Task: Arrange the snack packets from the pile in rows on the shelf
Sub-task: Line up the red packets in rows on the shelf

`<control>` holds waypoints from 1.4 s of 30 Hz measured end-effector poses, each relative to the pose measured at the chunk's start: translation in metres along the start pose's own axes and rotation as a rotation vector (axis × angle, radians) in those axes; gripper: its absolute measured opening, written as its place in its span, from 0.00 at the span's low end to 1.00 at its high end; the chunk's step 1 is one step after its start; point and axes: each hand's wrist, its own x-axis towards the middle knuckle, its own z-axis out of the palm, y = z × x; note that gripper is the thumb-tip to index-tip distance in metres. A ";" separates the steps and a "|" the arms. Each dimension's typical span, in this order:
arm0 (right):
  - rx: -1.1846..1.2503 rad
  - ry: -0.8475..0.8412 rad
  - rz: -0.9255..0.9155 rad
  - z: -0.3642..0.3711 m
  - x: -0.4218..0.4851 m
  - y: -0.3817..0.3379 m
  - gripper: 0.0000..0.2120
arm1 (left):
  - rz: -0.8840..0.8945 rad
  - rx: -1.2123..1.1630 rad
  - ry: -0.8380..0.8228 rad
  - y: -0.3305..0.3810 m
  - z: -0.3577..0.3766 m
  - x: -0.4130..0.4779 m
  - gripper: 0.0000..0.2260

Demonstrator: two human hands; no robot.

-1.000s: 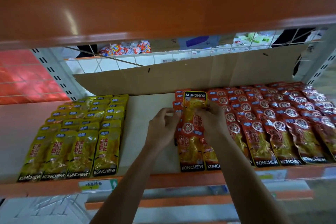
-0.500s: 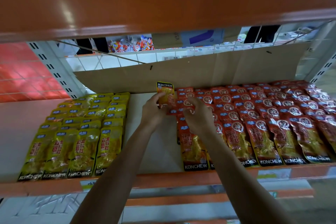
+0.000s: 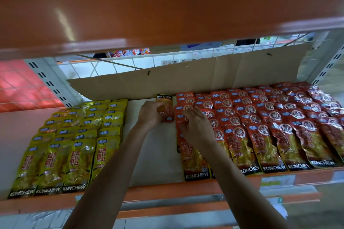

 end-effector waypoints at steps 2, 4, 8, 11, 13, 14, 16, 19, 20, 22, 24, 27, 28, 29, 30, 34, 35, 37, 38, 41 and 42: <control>-0.001 -0.021 0.015 0.002 0.001 0.002 0.24 | 0.019 0.008 0.006 -0.003 0.004 0.001 0.19; -0.007 -0.023 0.010 0.004 0.003 0.003 0.23 | 0.030 0.008 0.012 -0.004 0.010 0.003 0.20; -0.029 0.026 -0.136 0.006 0.003 -0.002 0.19 | 0.042 0.084 0.039 -0.003 0.017 0.007 0.20; -0.060 -0.026 -0.217 0.007 0.002 -0.009 0.14 | -0.001 0.158 0.006 -0.008 0.019 0.012 0.23; -0.109 -0.067 -0.227 0.009 0.002 -0.010 0.14 | -0.017 0.179 -0.009 -0.012 0.021 0.014 0.23; -0.129 -0.091 -0.217 0.010 0.002 -0.010 0.16 | -0.017 0.187 -0.010 -0.013 0.021 0.014 0.23; -0.152 -0.116 -0.196 0.013 0.003 -0.007 0.18 | -0.018 0.187 -0.006 -0.012 0.023 0.013 0.23; -0.157 -0.088 -0.186 0.015 0.003 -0.004 0.18 | 0.000 0.174 0.022 -0.009 0.023 0.009 0.25; -0.160 -0.079 -0.183 0.014 0.003 -0.005 0.18 | 0.019 0.168 0.052 -0.008 0.022 0.006 0.24; -0.157 -0.069 -0.182 0.014 0.002 -0.007 0.18 | 0.034 0.179 0.123 -0.007 0.018 -0.002 0.20; -0.129 -0.052 -0.187 0.014 0.000 -0.012 0.17 | 0.002 0.194 0.161 -0.006 0.015 -0.009 0.16; -0.047 0.046 -0.187 0.016 -0.003 -0.018 0.14 | -0.034 0.258 0.105 -0.005 0.019 -0.019 0.13; -0.028 0.085 -0.180 0.017 -0.005 -0.019 0.12 | -0.032 0.264 0.086 -0.003 0.022 -0.021 0.14; -0.021 0.105 -0.167 0.018 -0.005 -0.020 0.10 | -0.035 0.260 0.081 -0.001 0.024 -0.023 0.14; -0.025 0.110 -0.153 0.018 -0.006 -0.020 0.10 | -0.039 0.257 0.091 0.002 0.024 -0.026 0.15; -0.028 0.105 -0.097 0.017 -0.005 -0.018 0.11 | -0.043 0.110 0.170 0.001 0.022 -0.024 0.11; -0.012 0.125 -0.097 0.016 -0.005 -0.018 0.10 | -0.078 0.030 0.184 0.001 0.020 -0.023 0.11; 0.006 0.166 -0.108 0.012 -0.006 -0.021 0.07 | -0.129 -0.127 0.269 0.000 0.014 -0.025 0.09; 0.010 0.181 -0.117 0.009 -0.007 -0.023 0.07 | -0.110 -0.185 0.331 0.001 0.010 -0.027 0.09; 0.066 0.190 -0.099 0.001 -0.005 -0.031 0.17 | 0.058 -0.200 0.515 0.010 -0.011 -0.037 0.09; 0.087 0.199 -0.106 -0.003 -0.005 -0.035 0.20 | 0.125 -0.174 0.564 0.012 -0.019 -0.040 0.09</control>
